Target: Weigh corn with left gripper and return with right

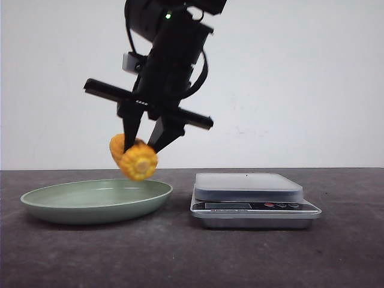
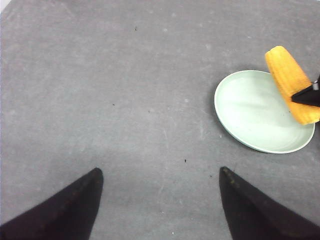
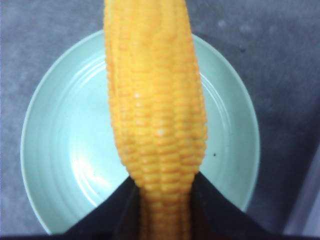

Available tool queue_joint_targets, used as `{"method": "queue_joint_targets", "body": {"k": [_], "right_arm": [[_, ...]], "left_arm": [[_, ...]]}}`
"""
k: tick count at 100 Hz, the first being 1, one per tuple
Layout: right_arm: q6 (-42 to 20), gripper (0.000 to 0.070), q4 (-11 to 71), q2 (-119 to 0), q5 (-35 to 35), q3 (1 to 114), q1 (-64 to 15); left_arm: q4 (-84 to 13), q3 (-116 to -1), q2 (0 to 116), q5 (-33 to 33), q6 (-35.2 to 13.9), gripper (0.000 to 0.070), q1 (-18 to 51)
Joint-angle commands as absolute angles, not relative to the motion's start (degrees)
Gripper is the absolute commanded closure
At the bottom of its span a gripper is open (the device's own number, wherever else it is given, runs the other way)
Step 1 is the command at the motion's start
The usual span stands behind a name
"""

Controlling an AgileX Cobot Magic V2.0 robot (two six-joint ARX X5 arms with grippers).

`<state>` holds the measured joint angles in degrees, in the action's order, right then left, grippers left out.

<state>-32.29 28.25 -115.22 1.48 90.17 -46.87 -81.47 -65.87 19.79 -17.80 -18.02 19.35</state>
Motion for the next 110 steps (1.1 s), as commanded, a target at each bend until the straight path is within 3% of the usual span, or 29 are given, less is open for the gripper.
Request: {"method": "queue_joint_targets", "body": {"k": [1,4,8,16,24,66,110], "right_arm": [[-34.54,0.0696,27.20,-116.99,1.50,91.31,-48.01],[-34.54,0.0666,26.74,-117.32,1.61,91.31,-48.27],[-34.57,0.0565,26.35,-117.54,1.56,91.31,-48.60],[-34.57,0.0262,25.78,-117.56,1.32,91.31,-48.97],[-35.83,0.0145,25.67,-117.56,-0.54,91.31,-49.30],[-32.03,0.0135,25.54,-114.13,-0.23,91.74,-46.68],[-17.34,0.0136,42.96,-89.10,4.45,91.74,-27.59]], "left_arm": [[-80.97,-66.59,19.77,-17.74,-18.46,0.0269,19.42],[-80.99,-66.59,19.77,-17.74,-18.46,0.0269,19.42],[-81.01,-66.59,19.77,-17.74,-18.46,0.0269,19.42],[-80.99,-66.59,19.77,-17.74,-18.46,0.0269,19.42],[-80.99,-66.59,19.77,-17.76,-18.46,0.0269,19.42],[-81.12,-66.59,19.77,-17.78,-18.44,0.0269,19.42],[-80.95,-66.59,19.77,-17.76,-18.20,0.0269,19.42]]}}
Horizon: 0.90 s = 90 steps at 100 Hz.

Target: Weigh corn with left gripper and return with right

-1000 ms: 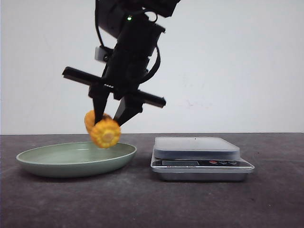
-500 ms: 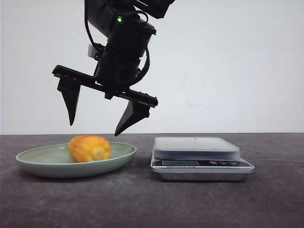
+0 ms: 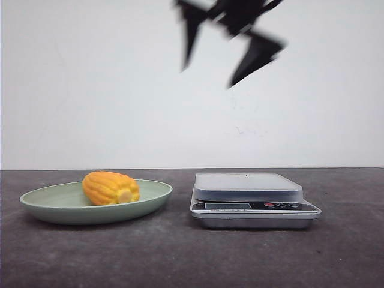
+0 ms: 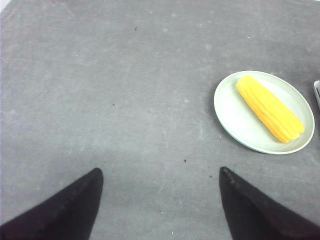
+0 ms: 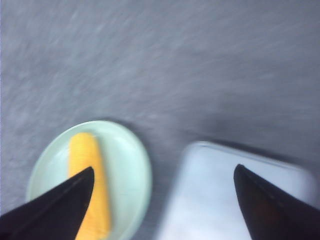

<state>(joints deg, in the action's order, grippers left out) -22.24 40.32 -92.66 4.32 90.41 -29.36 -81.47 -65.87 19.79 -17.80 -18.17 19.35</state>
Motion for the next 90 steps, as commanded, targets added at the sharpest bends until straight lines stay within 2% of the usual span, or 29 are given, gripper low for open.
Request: {"method": "queue_joint_targets", "body": {"k": [1,15,33,44,64,82,90], "right_arm": [[-16.78,0.0136,43.86,-87.90,4.40,91.74,-26.83],[-12.80,0.0136,51.00,-77.69,2.96,91.74,-20.78],[-11.07,0.0136,60.01,-63.46,2.55,91.72,-15.31],[-10.39,0.0136,62.74,-55.88,2.35,91.70,-14.39],[-9.80,0.0136,69.06,-42.61,-2.46,89.82,-14.41],[-10.55,0.0136,72.38,-28.91,-8.08,83.96,-14.41],[-10.70,0.0137,72.51,-23.84,-8.56,80.51,-14.35]], "left_arm": [[-80.95,-66.59,19.77,-17.76,-18.17,0.0269,19.42],[-80.95,-66.59,19.77,-17.74,-18.02,0.0269,19.42],[-79.77,-66.59,19.77,-17.74,-18.02,0.0269,19.42],[-76.90,-66.57,19.77,-17.69,-17.47,0.0269,19.42],[-72.62,-66.43,19.79,-17.67,-16.91,0.0269,19.42],[-71.92,-66.00,19.79,-17.45,-16.97,0.0269,19.42],[-71.92,-65.34,19.79,-17.41,-17.06,0.0270,19.42]]}}
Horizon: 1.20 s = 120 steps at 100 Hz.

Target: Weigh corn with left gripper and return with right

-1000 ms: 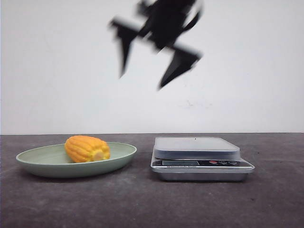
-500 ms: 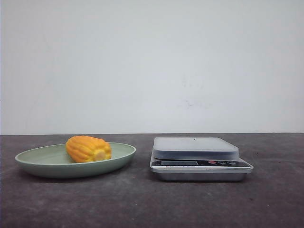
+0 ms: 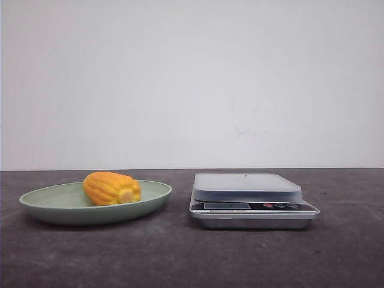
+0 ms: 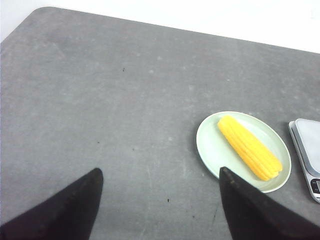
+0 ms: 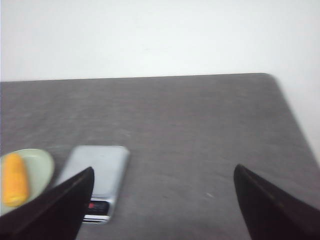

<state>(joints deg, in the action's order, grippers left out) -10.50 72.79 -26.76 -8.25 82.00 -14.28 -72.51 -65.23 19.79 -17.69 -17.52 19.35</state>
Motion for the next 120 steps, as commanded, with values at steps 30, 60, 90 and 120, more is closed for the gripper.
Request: {"method": "queue_joint_targets", "body": {"k": [30,60,90,120], "right_arm": [[-12.47,0.0700,73.69,-13.23,-8.49,68.82,-13.67],[-12.51,0.0685,69.14,-13.28,-8.47,67.57,-13.63],[-12.47,0.0685,69.06,-13.28,-8.49,67.59,-13.63],[-12.47,0.0685,69.06,-13.28,-8.49,67.59,-13.63]], "left_arm": [[-70.26,-63.13,19.79,-16.16,-15.38,0.0694,19.42],[-67.66,-63.13,19.79,-16.01,-15.29,0.0688,19.42],[-67.77,-63.16,19.79,-16.01,-15.44,0.0682,19.42],[-67.77,-63.16,19.79,-16.01,-15.44,0.0682,19.42]]}}
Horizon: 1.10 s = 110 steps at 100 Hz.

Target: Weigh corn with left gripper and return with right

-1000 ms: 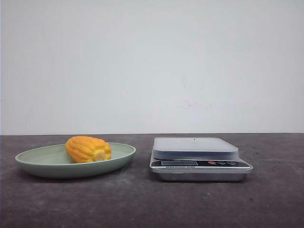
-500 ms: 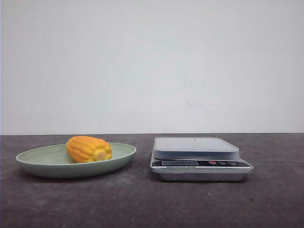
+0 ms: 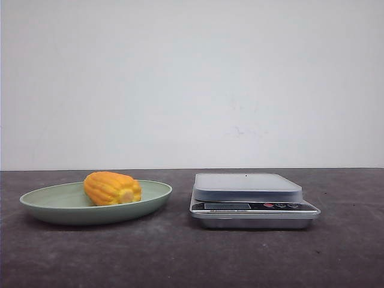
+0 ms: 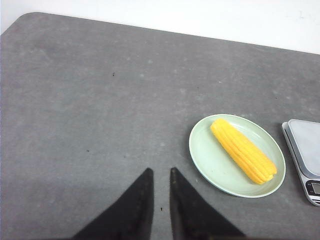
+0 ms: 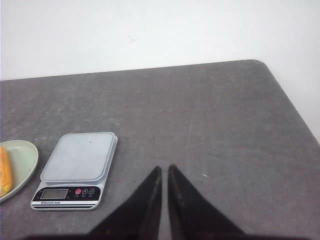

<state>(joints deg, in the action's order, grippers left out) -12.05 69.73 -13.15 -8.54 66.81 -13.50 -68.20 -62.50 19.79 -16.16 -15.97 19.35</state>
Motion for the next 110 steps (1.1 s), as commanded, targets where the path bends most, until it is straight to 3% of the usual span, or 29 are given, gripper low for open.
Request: {"method": "queue_joint_targets", "body": {"k": [1,14,26,38,69,82,100,110], "right_arm": [[-12.47,0.0685,69.06,-13.28,-8.49,67.59,-13.63],[-12.45,0.0685,69.06,-13.28,-8.49,67.59,-13.63],[-12.45,0.0685,69.06,-13.28,-8.49,67.59,-13.63],[-12.45,0.0685,69.06,-13.28,-8.49,67.59,-13.63],[-12.45,0.0685,69.06,-13.28,-8.49,67.59,-13.63],[-12.45,0.0685,69.06,-13.28,-8.49,67.59,-13.63],[-12.47,0.0685,69.06,-13.28,-8.49,67.59,-13.63],[-12.45,0.0685,69.06,-13.28,-8.49,67.59,-13.63]], "left_arm": [[-67.77,-63.16,19.79,-16.01,-15.44,0.0682,19.42],[-67.79,-63.16,19.73,-16.10,-15.33,0.0682,19.25],[-65.54,-61.95,19.64,-17.82,-12.19,0.0682,16.25],[-53.21,-54.37,16.97,-16.71,-11.75,0.0682,11.27],[-18.76,-22.20,6.11,-0.27,-9.76,0.0682,0.69],[-7.64,-11.88,2.57,2.33,-9.74,0.0682,-0.93],[1.56,-2.94,0.19,3.01,-9.72,0.0682,-1.58],[1.37,-0.75,0.19,3.05,-9.67,0.0682,-1.61]]}}
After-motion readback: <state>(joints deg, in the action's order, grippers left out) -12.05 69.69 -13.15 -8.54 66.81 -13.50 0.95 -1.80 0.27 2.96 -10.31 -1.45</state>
